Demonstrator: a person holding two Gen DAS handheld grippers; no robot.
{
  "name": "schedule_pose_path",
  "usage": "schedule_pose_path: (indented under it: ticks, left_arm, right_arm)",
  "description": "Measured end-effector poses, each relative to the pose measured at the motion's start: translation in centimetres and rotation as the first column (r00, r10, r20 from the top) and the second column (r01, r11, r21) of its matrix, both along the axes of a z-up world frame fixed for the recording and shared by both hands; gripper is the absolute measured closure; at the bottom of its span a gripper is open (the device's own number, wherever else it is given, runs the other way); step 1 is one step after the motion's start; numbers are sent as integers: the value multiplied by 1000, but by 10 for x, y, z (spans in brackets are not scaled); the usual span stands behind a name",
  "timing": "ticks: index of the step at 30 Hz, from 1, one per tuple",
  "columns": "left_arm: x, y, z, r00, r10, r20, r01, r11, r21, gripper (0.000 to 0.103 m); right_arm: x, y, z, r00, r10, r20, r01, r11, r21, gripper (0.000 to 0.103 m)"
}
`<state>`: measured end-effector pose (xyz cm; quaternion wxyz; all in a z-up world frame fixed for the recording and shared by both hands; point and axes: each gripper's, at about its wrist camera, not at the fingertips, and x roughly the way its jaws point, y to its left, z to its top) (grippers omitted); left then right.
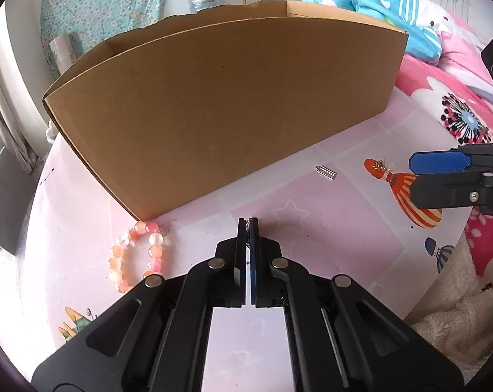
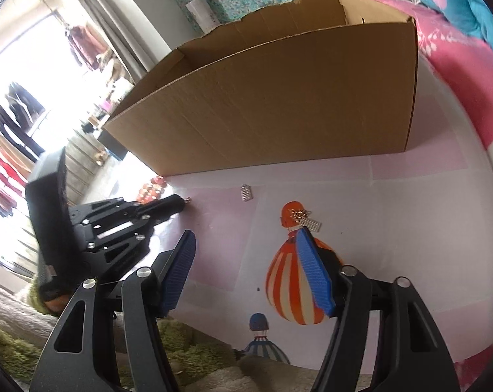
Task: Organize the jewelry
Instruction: 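Move the right gripper down to the small silver spring charm, then close the right gripper on the spring charm and lift it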
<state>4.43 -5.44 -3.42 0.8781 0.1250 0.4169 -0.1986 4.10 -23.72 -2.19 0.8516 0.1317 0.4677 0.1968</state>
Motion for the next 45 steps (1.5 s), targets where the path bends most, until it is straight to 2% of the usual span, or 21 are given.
schedule_pose_path:
  ticks: [7, 10, 16, 23, 30, 34, 38, 45]
  left_arm:
    - [0, 6, 1, 1000, 1, 1, -1, 1000, -11, 102]
    - [0, 10, 1, 1000, -1, 1, 1, 1000, -16, 102]
    - [-1, 11, 0, 1000, -6, 14, 6, 1000, -6, 102]
    - [-1, 12, 1, 1000, 6, 9, -6, 1000, -22, 102]
    - [0, 17, 1, 1000, -1, 6, 1, 999, -36, 102]
    - [0, 20, 1, 1000, -4, 4, 4, 999, -44, 102]
    - [0, 23, 1, 1000, -3, 6, 3, 999, -54, 102]
    - [1, 31, 1, 1000, -9, 6, 9, 998, -67, 102]
  right_arm:
    - [10, 2, 0, 999, -47, 17, 49, 986, -160, 63]
    - [14, 5, -1, 999, -43, 13, 44, 984, -172, 69]
    - [21, 30, 5, 997, 49, 55, -37, 979, -201, 71]
    - [48, 61, -8, 993, 109, 36, -96, 962, -255, 88]
    - [50, 73, -9, 988, 152, 40, -131, 939, -318, 92]
    - [50, 79, -8, 986, 161, 39, -136, 921, -365, 97]
    - [52, 72, -6, 989, 144, 28, -127, 934, -333, 100]
    - [49, 69, 2, 987, 149, 54, -122, 932, -343, 100]
